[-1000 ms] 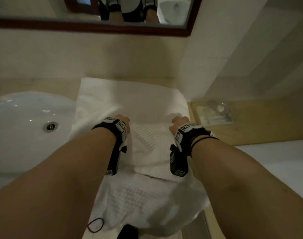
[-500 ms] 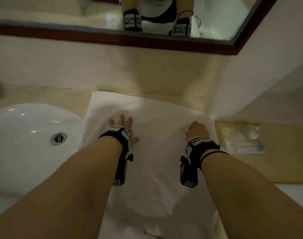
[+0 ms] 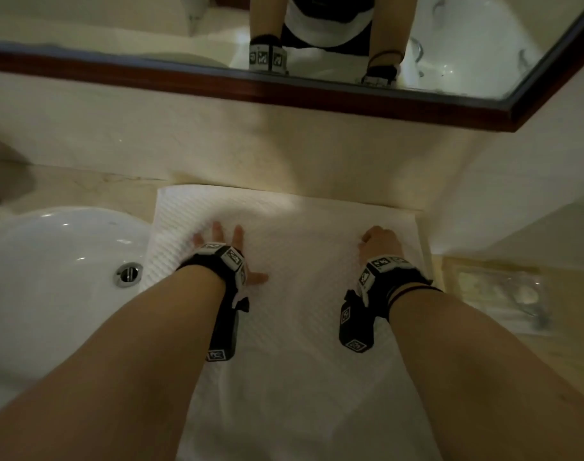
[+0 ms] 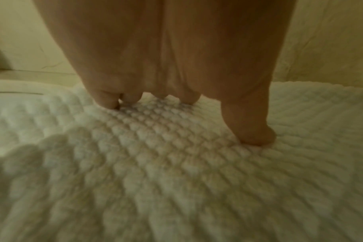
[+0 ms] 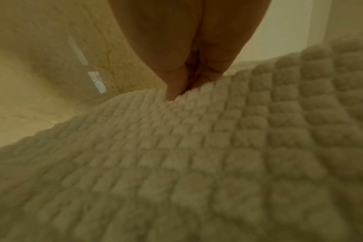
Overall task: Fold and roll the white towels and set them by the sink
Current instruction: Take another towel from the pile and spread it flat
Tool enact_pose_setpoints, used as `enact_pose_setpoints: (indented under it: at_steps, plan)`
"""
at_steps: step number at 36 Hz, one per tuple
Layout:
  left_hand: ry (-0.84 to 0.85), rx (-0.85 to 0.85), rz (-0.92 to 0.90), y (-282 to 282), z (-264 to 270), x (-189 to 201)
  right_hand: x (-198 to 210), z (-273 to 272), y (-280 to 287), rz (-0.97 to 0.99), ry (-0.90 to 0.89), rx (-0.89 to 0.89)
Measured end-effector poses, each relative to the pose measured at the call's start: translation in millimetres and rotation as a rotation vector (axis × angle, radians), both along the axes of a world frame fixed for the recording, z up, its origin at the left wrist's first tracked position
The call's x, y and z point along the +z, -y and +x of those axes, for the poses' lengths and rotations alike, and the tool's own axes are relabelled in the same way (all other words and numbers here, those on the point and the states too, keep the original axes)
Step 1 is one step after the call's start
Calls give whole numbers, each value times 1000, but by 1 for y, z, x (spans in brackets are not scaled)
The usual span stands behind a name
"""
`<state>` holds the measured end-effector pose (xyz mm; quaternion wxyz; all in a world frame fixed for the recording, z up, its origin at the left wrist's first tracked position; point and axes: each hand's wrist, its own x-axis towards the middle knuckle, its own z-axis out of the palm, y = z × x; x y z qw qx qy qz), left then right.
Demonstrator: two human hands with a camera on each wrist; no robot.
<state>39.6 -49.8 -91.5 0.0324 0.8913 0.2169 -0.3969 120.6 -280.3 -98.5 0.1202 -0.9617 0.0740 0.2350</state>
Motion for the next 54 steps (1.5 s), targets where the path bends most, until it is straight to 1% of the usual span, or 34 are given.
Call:
enact_pose_setpoints:
  at_steps: [5,7,9,11,12,13,15,17,18,22,28,29,33,37,40,42,44,46,48,50,52,54]
  plan:
    - [51,-61,-21,3,13,-5,-1,8,11,-25,21,-53]
    - [100,-73,-36,4,20,-2,-1,9,16,-43,23,-63]
    - [245,-49,-39,4,26,6,-1,7,21,-66,24,-61]
    - [399,10,0,-1,33,10,1,7,25,-91,15,-42]
    - [434,54,8,-5,36,10,4,7,25,-89,11,-37]
    - [425,97,1,-11,39,7,7,7,24,-76,4,-27]
    - [310,123,-39,-19,42,0,9,9,18,-36,-41,52]
    - [176,61,-46,-23,40,-7,5,7,12,-58,-153,178]
    - [136,29,-39,-22,36,-10,1,5,10,-88,-194,216]
    - [84,-31,-4,-15,24,-14,-9,-7,14,-134,-223,195]
    - [62,-53,9,-20,29,-16,-6,-3,17,-178,-289,202]
    - [83,-49,14,-22,32,-13,-5,-1,17,-184,-298,202]
    - [278,29,53,-38,44,-6,1,4,20,-206,-310,200]
    - [196,141,41,-48,37,-12,1,7,20,-211,-297,184]
    - [187,149,38,-51,34,-8,1,8,21,-203,-286,177]
    - [194,128,83,-50,35,-7,0,7,23,-188,-269,177]
    - [180,104,137,-43,36,-6,-2,4,23,-163,-247,174]
    - [159,75,129,-24,36,-2,-2,2,24,-119,-219,159]
    - [166,-10,53,8,40,3,0,2,32,-67,-181,143]
    - [164,-99,-67,43,42,7,1,1,45,-29,-143,116]
    - [107,-116,-161,70,42,7,1,-1,60,-71,-126,103]
    - [43,-111,-176,82,36,2,-1,-6,71,-135,-146,137]
